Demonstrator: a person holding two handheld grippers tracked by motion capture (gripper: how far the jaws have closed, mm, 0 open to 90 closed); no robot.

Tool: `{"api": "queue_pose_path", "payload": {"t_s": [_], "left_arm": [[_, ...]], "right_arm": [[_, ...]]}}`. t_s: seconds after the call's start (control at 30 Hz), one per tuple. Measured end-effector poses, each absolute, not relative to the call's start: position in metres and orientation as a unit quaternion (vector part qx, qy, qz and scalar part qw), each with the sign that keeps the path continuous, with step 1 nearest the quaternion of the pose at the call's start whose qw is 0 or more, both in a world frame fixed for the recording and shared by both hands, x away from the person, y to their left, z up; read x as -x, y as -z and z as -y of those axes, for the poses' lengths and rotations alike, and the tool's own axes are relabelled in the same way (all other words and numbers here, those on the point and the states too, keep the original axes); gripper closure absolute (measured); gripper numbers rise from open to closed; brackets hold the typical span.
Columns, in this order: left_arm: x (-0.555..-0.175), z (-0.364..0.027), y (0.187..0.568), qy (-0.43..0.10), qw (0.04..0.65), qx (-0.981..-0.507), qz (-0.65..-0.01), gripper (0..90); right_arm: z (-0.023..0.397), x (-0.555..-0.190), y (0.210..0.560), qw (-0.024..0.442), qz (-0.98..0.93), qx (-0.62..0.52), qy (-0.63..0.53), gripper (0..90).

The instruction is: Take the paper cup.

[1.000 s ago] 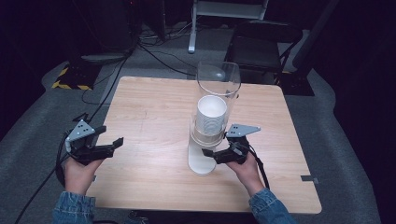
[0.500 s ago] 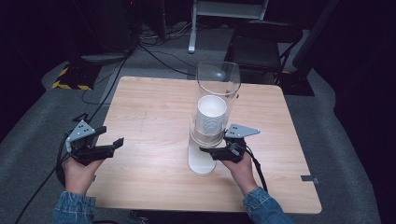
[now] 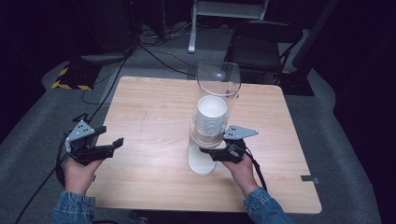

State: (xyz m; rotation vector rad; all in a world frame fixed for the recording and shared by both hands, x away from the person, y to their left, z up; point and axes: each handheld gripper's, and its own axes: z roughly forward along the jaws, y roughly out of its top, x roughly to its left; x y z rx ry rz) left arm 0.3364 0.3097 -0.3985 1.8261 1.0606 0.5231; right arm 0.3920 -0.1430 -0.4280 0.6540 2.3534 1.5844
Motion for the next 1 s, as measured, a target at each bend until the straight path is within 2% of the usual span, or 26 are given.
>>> {"api": "queue_pose_path", "payload": {"t_s": [0.8,1.0], "left_arm": [[-0.34,-0.306,0.399,-0.21,0.464,-0.746,-0.429,17.4],[-0.342,-0.305,0.399,-0.208,0.464,-0.748,-0.426,17.3]], "right_arm": [[0.144,-0.388,0.44,0.116,-0.801,-0.224,-0.543,35.9],[0.146,-0.387,0.441,0.1,-0.803,-0.23,-0.541,36.4]]}}
